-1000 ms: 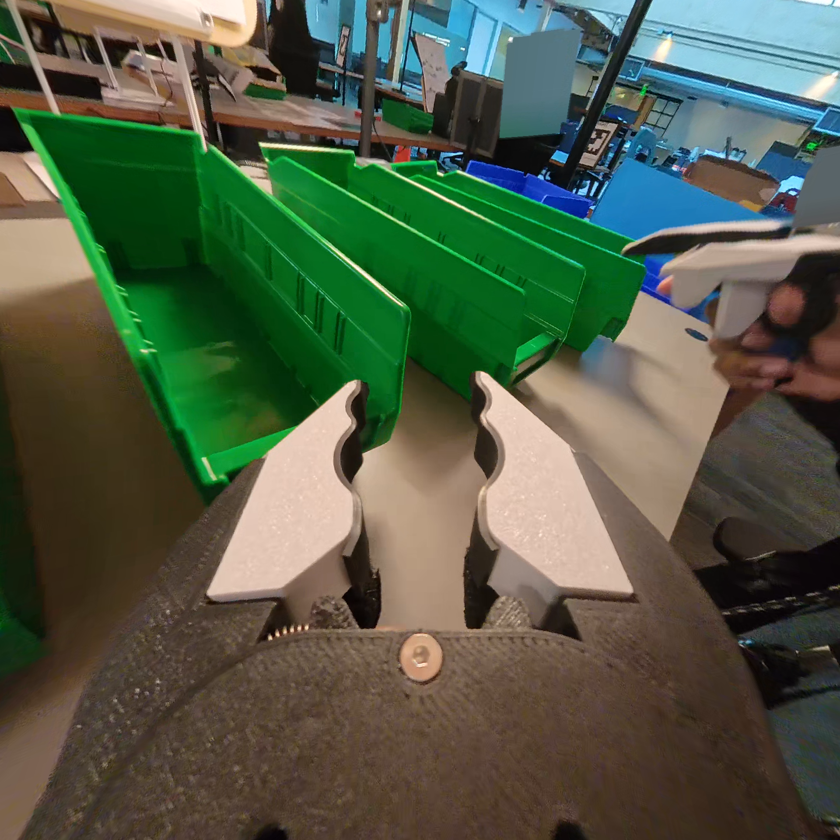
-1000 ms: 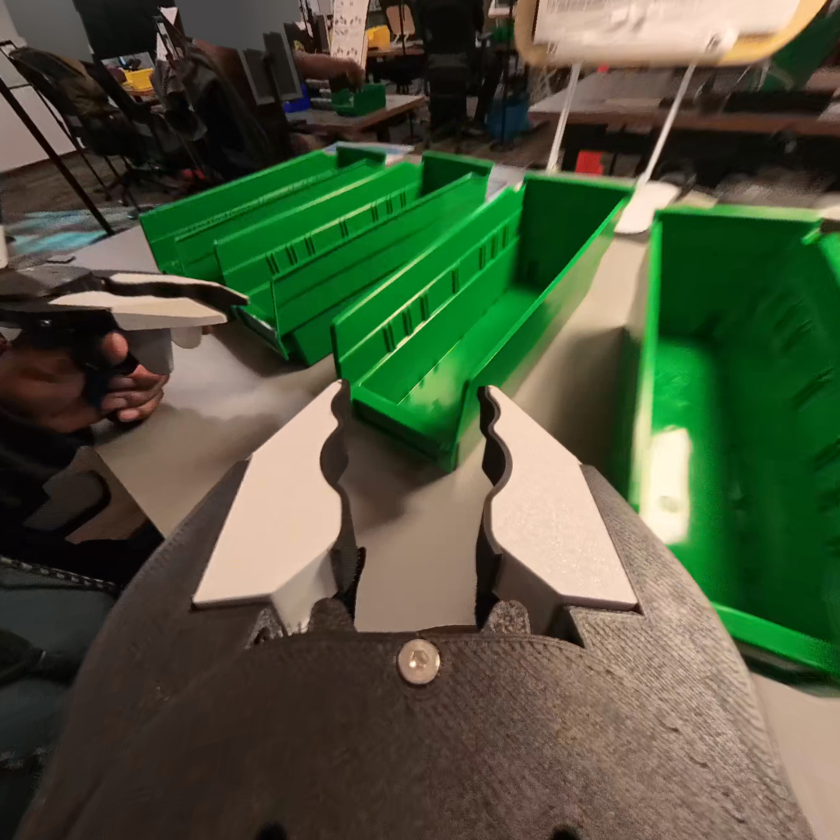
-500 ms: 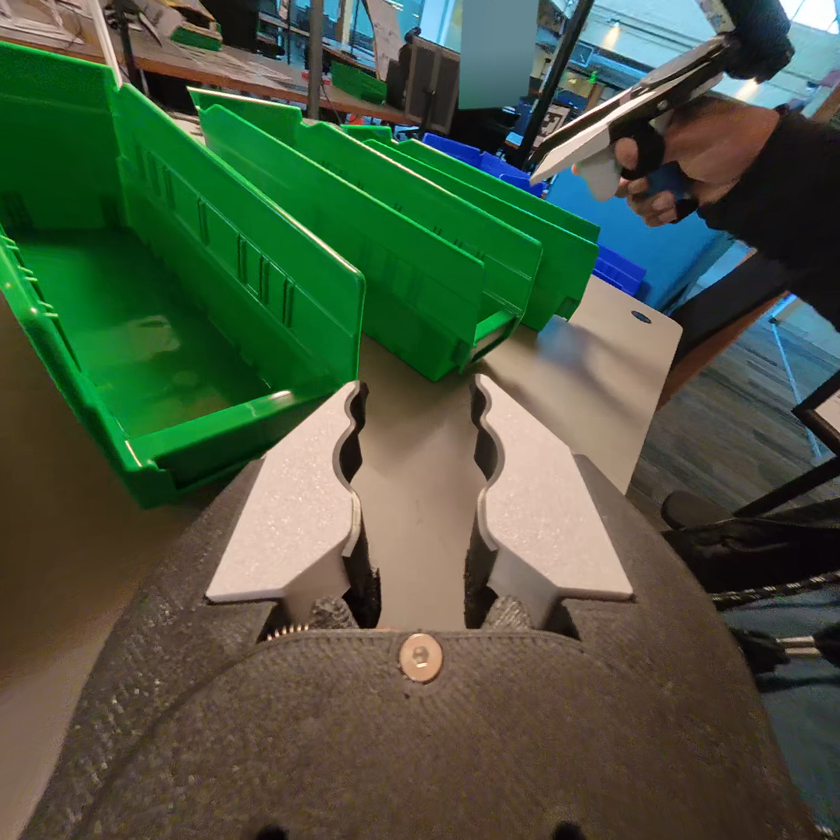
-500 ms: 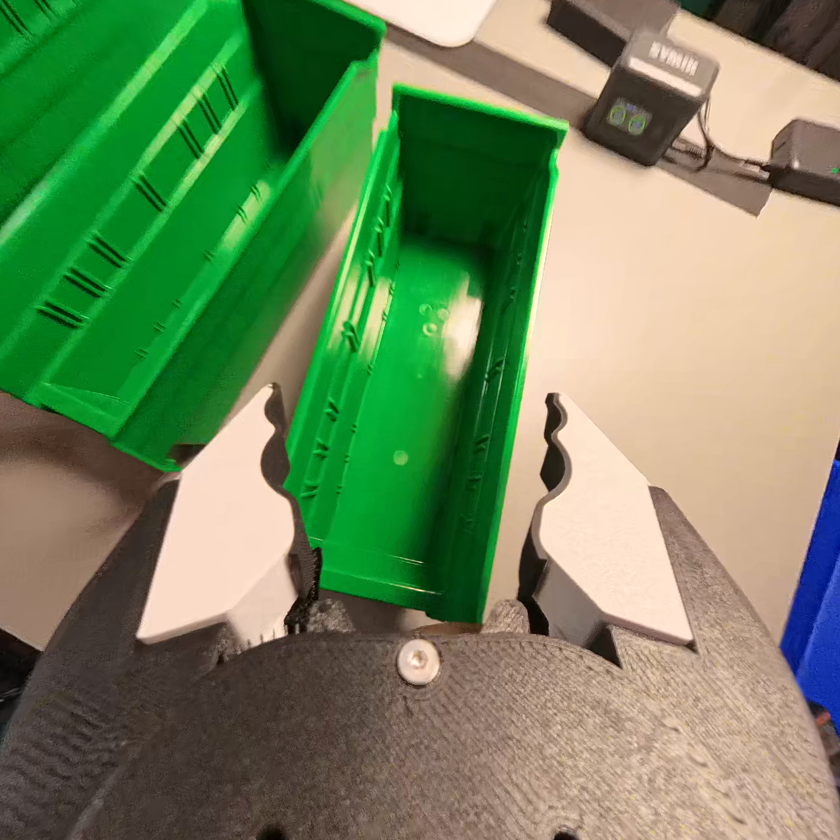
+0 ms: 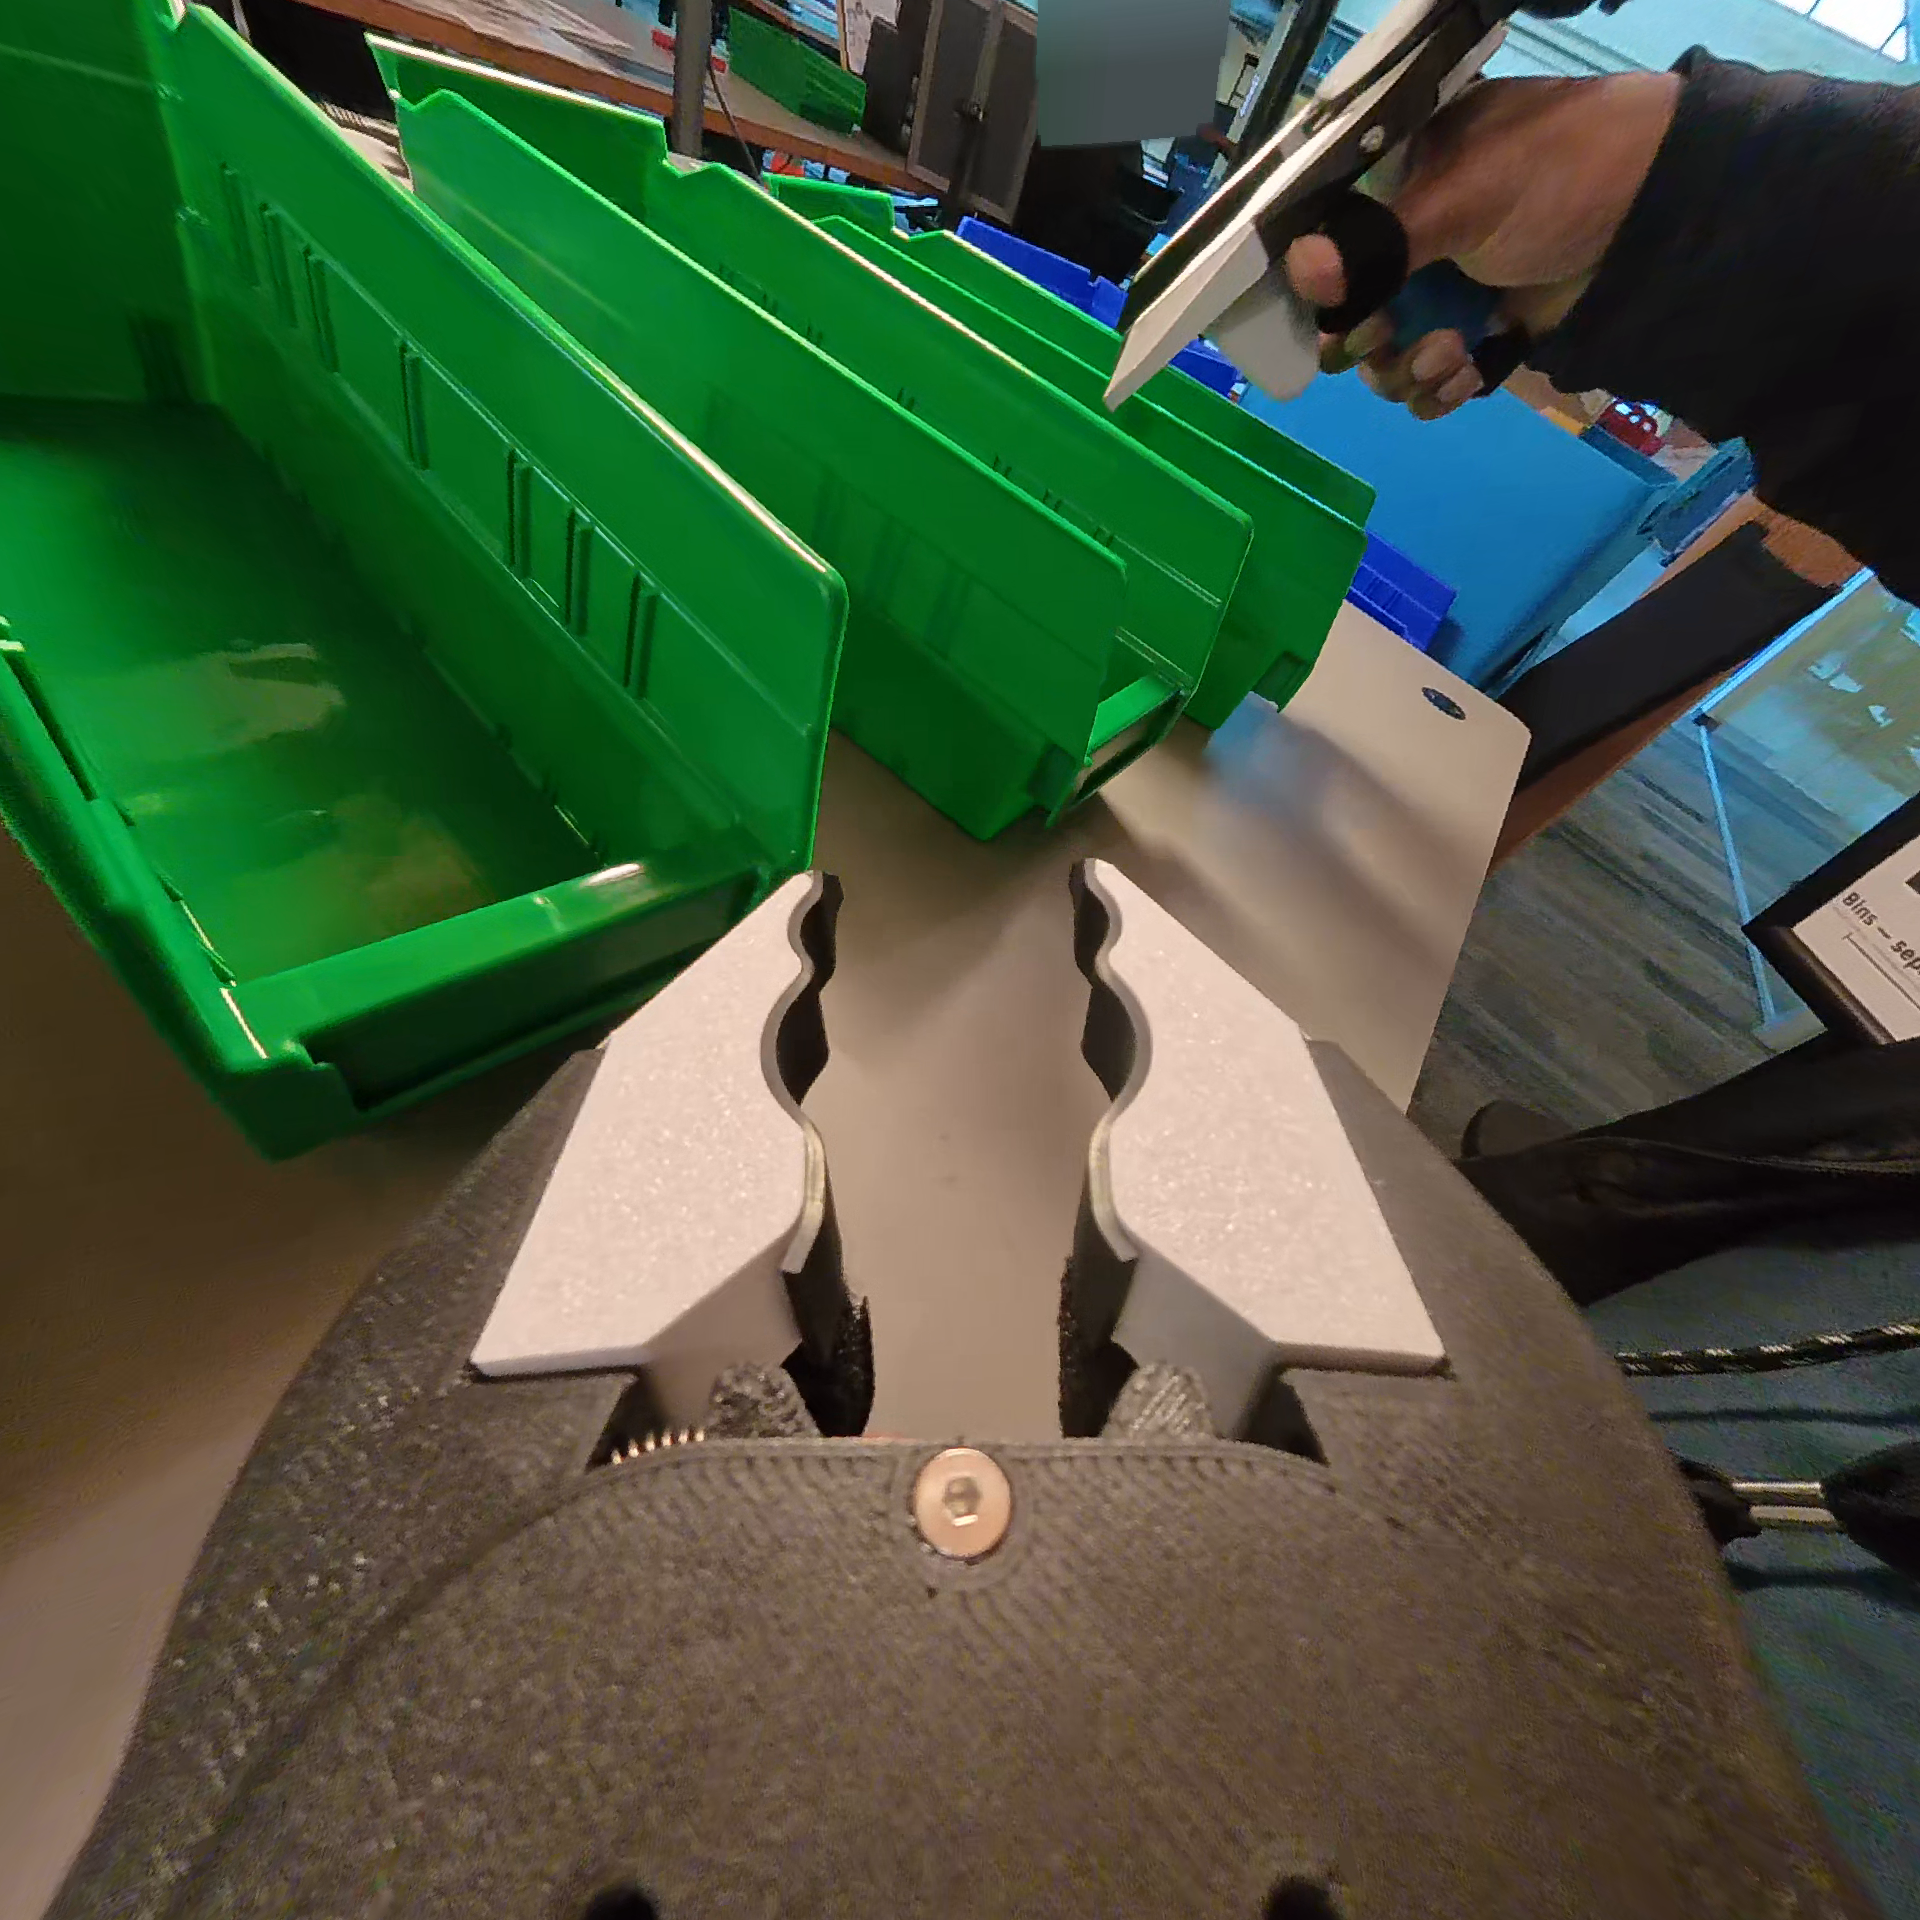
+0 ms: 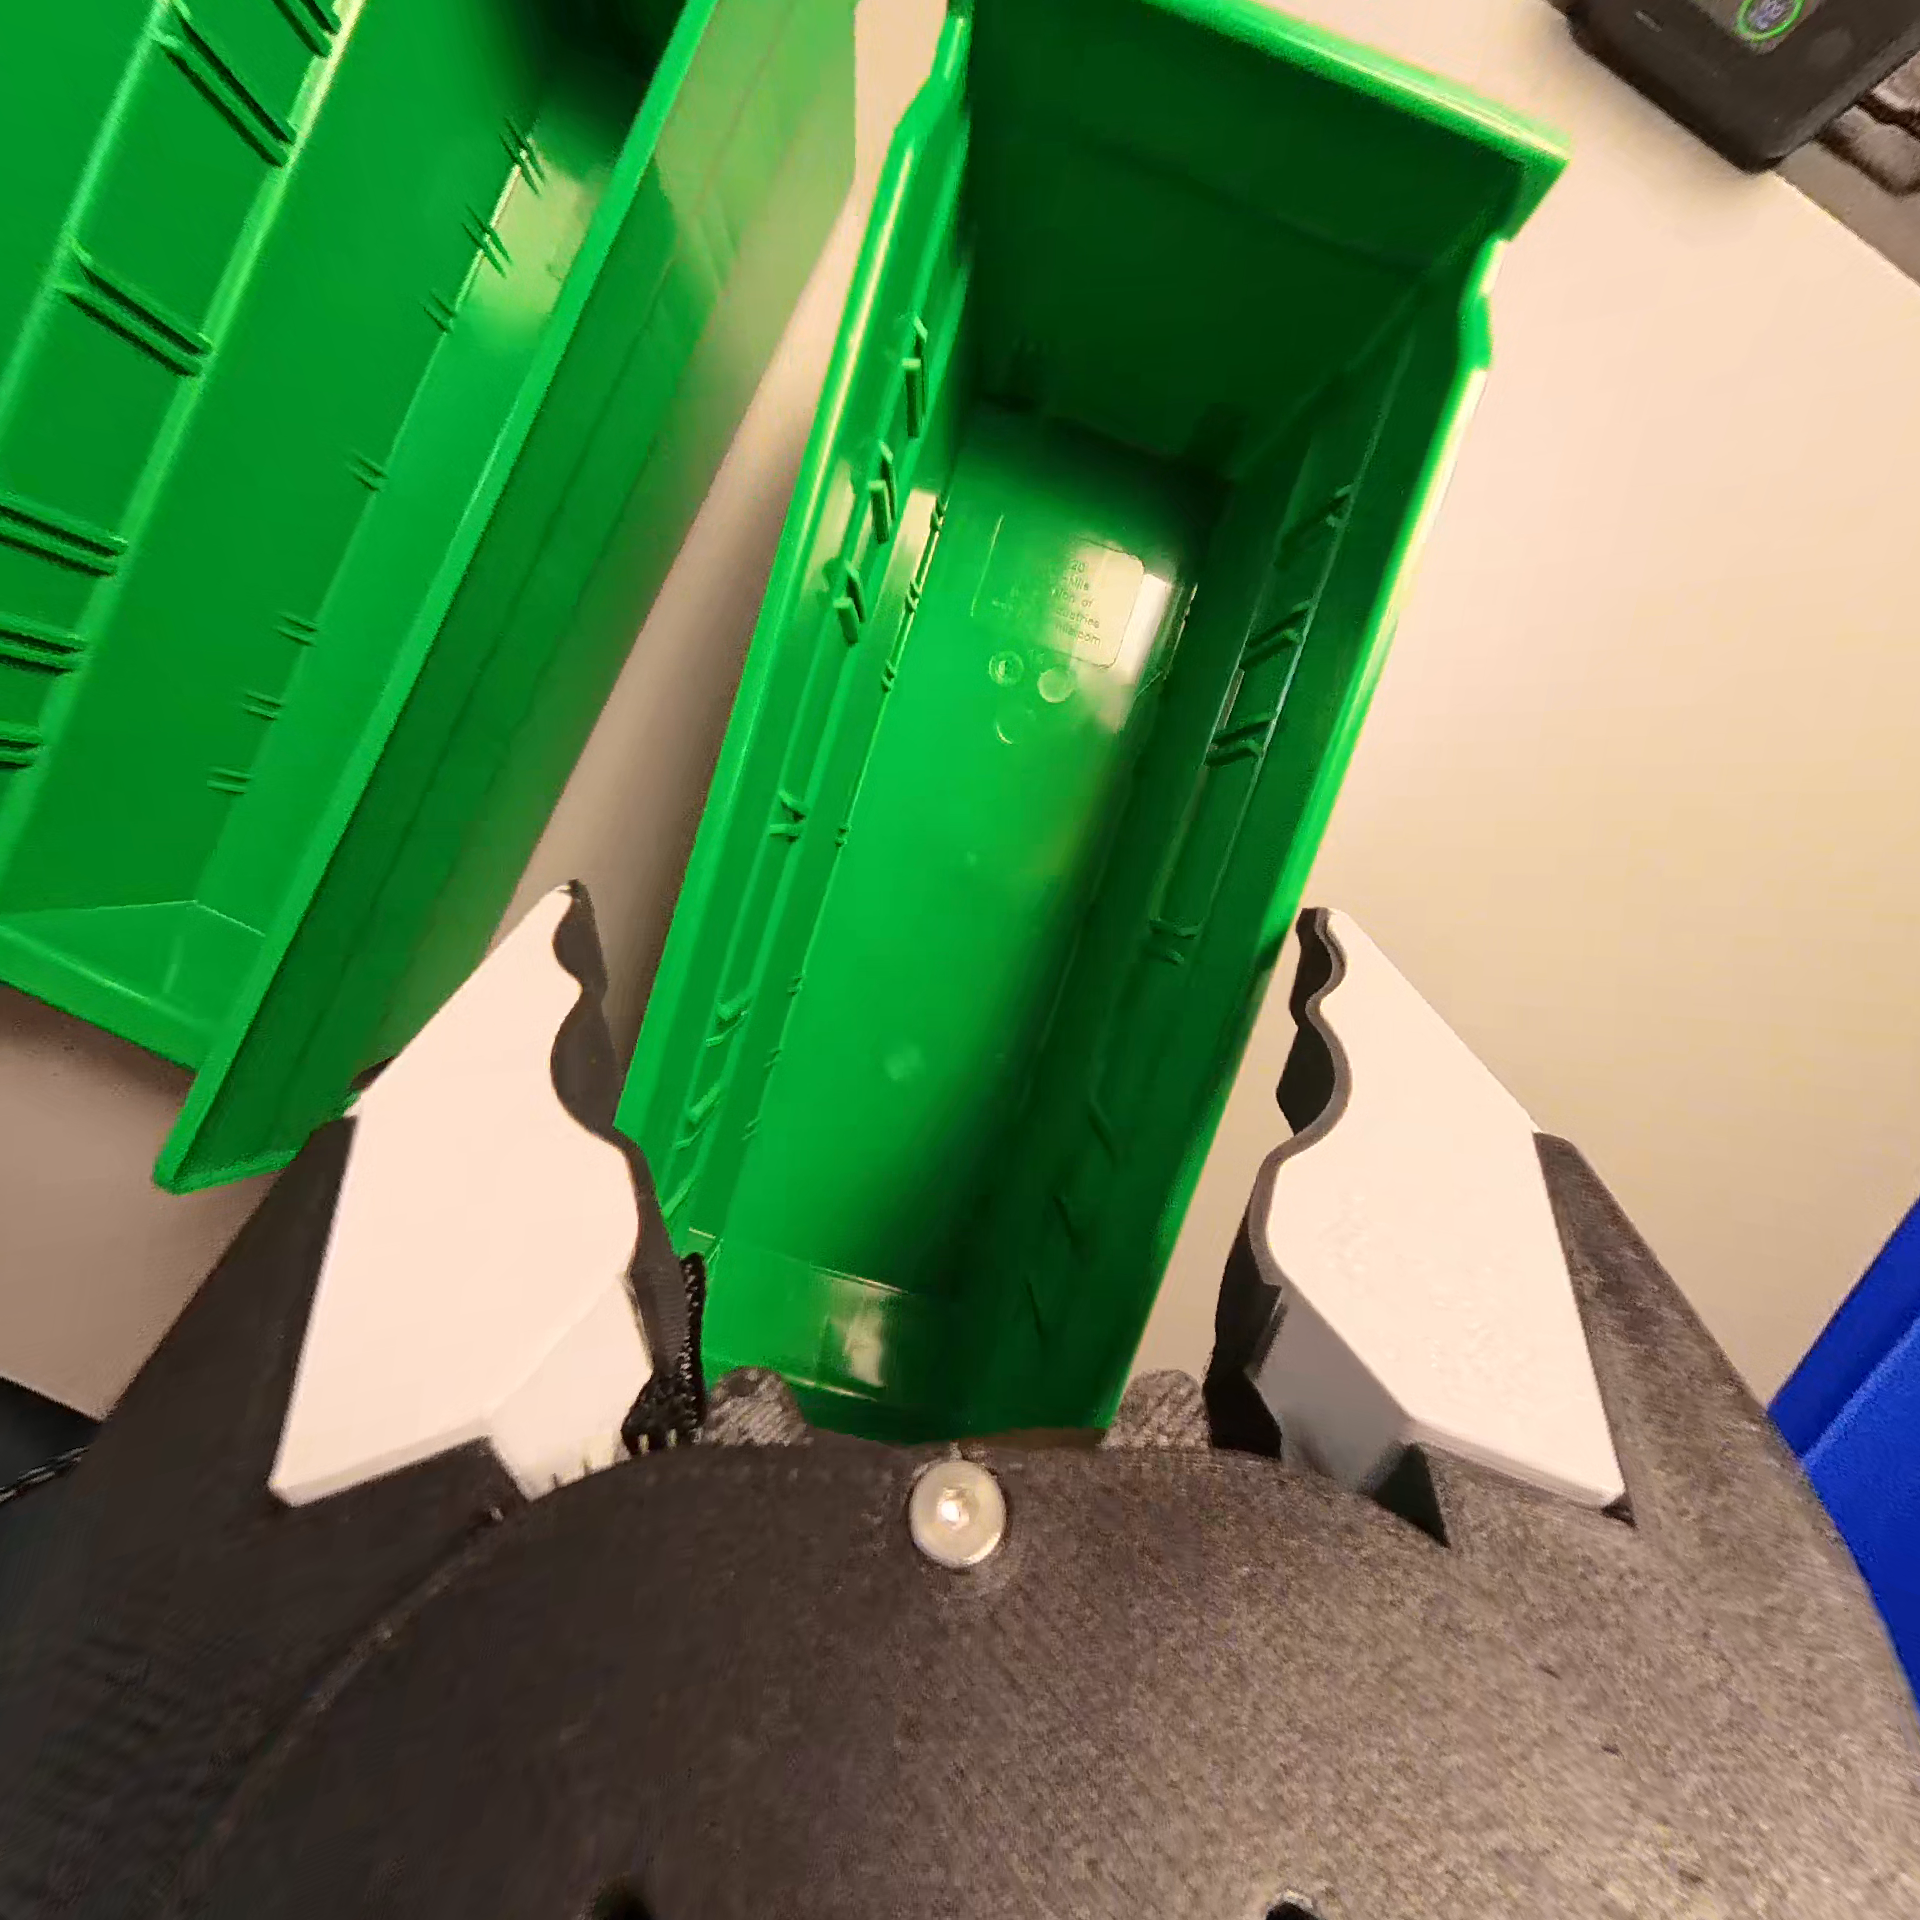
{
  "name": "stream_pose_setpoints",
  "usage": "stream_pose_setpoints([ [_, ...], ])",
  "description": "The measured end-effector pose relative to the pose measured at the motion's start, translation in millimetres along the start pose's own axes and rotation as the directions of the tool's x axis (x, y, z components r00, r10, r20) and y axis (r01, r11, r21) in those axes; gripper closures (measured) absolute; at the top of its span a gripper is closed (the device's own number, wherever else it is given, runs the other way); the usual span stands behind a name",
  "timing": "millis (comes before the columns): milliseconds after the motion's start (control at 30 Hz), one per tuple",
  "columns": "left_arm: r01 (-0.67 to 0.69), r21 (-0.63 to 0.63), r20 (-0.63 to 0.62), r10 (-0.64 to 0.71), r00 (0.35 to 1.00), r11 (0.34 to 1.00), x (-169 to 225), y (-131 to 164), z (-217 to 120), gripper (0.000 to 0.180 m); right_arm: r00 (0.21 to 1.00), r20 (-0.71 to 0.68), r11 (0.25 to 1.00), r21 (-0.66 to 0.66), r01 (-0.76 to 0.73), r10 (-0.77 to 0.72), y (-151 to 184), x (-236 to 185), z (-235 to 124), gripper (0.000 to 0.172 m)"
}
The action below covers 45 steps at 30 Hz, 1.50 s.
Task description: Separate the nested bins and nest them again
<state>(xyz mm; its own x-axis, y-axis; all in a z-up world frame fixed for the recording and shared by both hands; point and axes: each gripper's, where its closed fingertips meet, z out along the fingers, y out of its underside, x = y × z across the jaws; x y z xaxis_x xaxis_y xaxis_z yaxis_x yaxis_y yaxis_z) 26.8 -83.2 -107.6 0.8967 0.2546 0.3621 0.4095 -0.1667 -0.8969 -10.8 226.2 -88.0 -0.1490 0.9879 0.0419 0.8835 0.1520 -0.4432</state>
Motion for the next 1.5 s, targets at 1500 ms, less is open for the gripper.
stream_pose_setpoints([
  [1500, 0.110, 0.000, -0.056, -0.110, 0.992, 0.994, -4.6, -1.3, -0.9, 0.136, 0.983, 0.183, 0.984, 0.176, -0.030, -0.003, -89.0, -67.7, -89.0, 0.063],
])
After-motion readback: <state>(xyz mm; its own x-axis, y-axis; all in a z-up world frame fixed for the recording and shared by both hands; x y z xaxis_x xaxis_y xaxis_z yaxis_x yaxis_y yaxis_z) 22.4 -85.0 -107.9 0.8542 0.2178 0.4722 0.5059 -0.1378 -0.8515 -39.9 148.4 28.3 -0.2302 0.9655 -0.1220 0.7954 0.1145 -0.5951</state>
